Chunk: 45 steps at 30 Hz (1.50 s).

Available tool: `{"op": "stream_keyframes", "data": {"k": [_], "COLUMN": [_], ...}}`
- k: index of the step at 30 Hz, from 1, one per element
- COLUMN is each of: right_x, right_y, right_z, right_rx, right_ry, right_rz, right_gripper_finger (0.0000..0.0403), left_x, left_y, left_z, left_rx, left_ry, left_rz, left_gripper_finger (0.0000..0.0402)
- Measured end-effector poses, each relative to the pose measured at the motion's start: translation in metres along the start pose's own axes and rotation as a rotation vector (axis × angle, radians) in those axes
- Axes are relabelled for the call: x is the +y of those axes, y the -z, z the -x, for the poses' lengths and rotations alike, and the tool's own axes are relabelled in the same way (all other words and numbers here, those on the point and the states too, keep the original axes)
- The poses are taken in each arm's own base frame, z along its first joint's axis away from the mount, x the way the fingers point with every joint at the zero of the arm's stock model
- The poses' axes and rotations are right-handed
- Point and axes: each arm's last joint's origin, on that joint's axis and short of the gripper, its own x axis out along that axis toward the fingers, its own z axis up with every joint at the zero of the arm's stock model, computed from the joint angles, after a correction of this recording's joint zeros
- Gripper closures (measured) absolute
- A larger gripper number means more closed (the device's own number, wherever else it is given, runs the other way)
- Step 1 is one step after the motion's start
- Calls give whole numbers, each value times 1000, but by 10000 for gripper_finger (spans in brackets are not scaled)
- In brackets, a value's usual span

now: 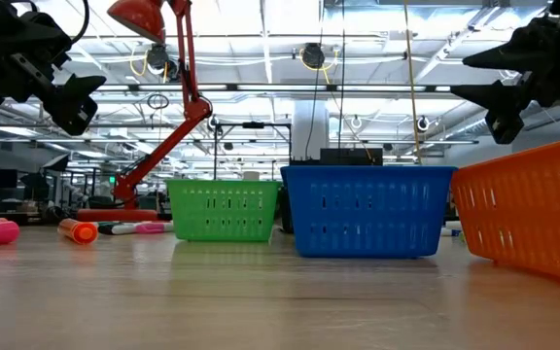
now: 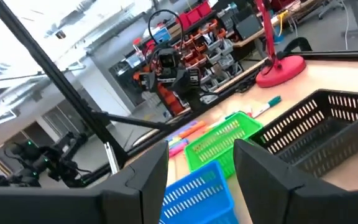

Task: Pick & Place Markers
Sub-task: Put the dark blue marker pen into the orange basket

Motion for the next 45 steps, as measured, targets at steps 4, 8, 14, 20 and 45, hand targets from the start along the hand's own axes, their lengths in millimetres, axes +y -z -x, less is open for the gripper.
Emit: {"op": "stream_keyframes", "data": {"k": [4, 8, 14, 20, 45], "right_x": [5, 7, 22, 6, -39], "right_y": [-9, -4, -19, 5, 40], "right_z": [0, -5, -20, -30, -61], "right_rx": [-93, 57, 458, 880, 1098], "right_ry": [-39, -21, 209, 497, 717], "right_rz": [-14, 103, 271, 349, 478], "right_gripper_finger": [234, 234, 234, 234, 266], "left_x": [0, 0, 0, 0, 0], "left_y": [0, 0, 0, 0, 0], "left_z": [0, 0, 0, 0, 0], "left_rx": [0, 0, 0, 0, 0], "left_ry": [0, 0, 0, 0, 0], "left_rz": [1, 0, 0, 1, 1], "left_gripper_finger": [128, 128, 128, 128, 128]}}
